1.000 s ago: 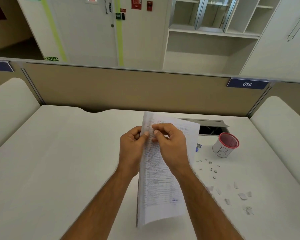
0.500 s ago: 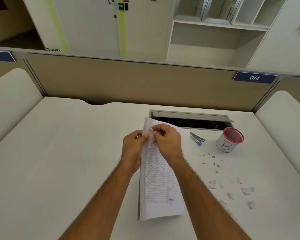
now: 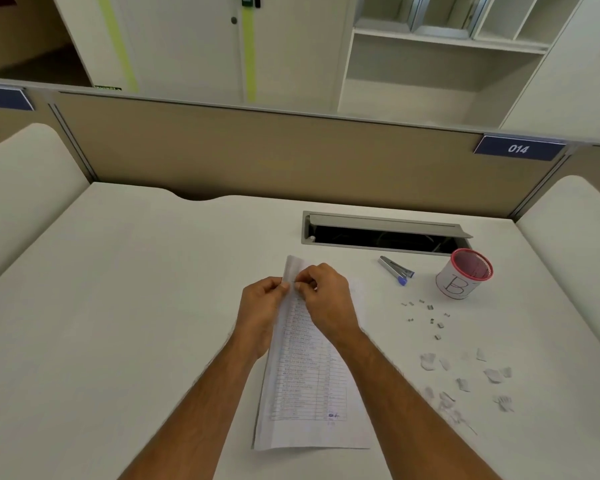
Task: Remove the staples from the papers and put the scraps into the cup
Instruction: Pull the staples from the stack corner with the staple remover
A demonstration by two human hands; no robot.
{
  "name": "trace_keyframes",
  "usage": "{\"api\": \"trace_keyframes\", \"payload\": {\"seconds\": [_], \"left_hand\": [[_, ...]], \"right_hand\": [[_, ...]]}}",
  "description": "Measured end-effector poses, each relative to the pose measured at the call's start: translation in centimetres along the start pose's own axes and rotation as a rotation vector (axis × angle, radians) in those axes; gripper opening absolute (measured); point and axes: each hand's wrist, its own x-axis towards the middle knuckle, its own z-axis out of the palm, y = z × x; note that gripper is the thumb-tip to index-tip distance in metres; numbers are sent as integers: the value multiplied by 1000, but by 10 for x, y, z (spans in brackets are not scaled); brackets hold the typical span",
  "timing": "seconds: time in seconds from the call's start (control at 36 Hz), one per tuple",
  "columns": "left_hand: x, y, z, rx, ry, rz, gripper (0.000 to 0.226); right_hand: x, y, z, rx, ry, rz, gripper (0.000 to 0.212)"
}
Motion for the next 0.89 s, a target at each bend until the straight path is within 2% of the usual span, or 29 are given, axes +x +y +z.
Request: {"api": "trace_keyframes", "payload": {"seconds": [0.22, 0.36, 0.5, 0.89], "left_hand": [[3, -12, -4, 9, 110, -27, 14], [9, -22, -14, -13, 131, -60, 12], [17, -29, -17, 18, 155, -58, 6], [51, -34, -15, 101, 117, -33, 7]], "right_hand": [[-8, 18, 18, -41, -92, -14, 19], [-8, 42, 19, -64, -111, 50, 26], [1, 73, 10, -120, -98, 152, 28], [51, 144, -22, -226, 53, 431, 30]]}}
